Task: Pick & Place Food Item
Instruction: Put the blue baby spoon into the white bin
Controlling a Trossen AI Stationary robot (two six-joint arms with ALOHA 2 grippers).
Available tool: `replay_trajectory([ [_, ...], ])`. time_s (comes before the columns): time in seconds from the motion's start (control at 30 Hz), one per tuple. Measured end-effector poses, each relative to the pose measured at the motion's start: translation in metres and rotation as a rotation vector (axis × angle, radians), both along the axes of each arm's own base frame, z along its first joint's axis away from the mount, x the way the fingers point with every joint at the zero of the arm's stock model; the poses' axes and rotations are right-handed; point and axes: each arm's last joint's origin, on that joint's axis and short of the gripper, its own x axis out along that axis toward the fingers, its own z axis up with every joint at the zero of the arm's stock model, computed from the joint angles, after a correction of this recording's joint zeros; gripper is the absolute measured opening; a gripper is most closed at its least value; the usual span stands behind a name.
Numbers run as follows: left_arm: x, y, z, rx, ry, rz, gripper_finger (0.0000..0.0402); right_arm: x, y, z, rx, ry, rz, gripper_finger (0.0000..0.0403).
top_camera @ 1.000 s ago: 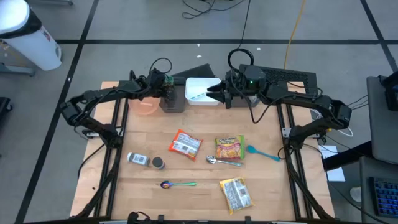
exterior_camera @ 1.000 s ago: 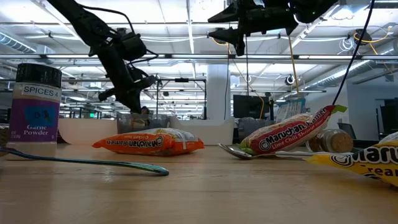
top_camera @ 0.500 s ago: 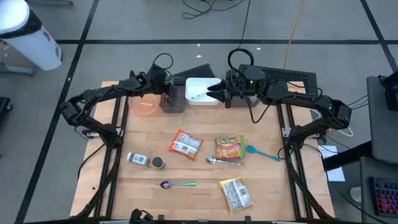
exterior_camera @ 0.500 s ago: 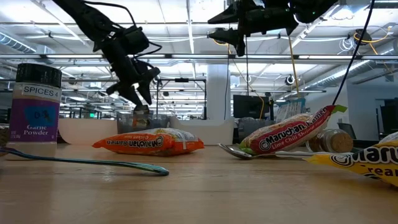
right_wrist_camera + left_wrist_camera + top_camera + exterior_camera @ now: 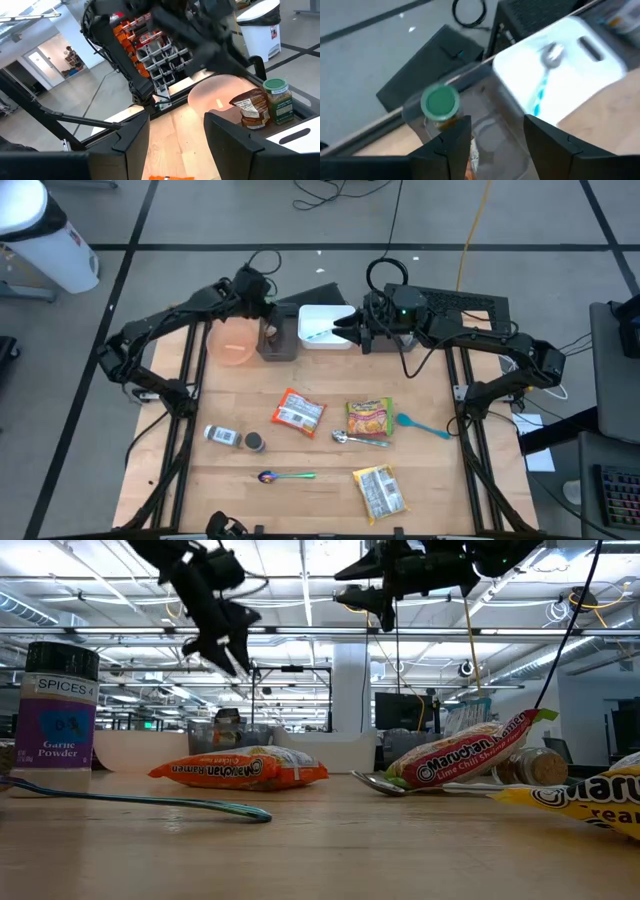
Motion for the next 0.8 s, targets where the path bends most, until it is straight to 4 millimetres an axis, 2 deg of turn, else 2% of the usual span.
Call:
replay_trajectory([
  [0.13, -0.005, -0.011, 0.032, 0.072, -0.068, -0.050, 0.0187, 0.000, 0.000, -0.001, 0.005, 0.009, 0.000, 0.0180],
  [0.3, -0.020, -0.031, 0.058, 0.080, -0.186, -0.144, 0.0187, 0.000, 0.000, -0.002, 0.007, 0.014, 0.000, 0.0180],
  [0.57, -0.038, -0.077, 0.067, 0.051, -0.298, -0.317, 0.0186, 0.000, 0.000, -0.002, 0.008, 0.014, 0.003, 0.0180],
  [0.8, -0.033, -0.114, 0.056, -0.017, -0.355, -0.430, 0.0186, 0.000, 0.000, -0.001, 0.014, 0.014, -0.002, 0.0181],
])
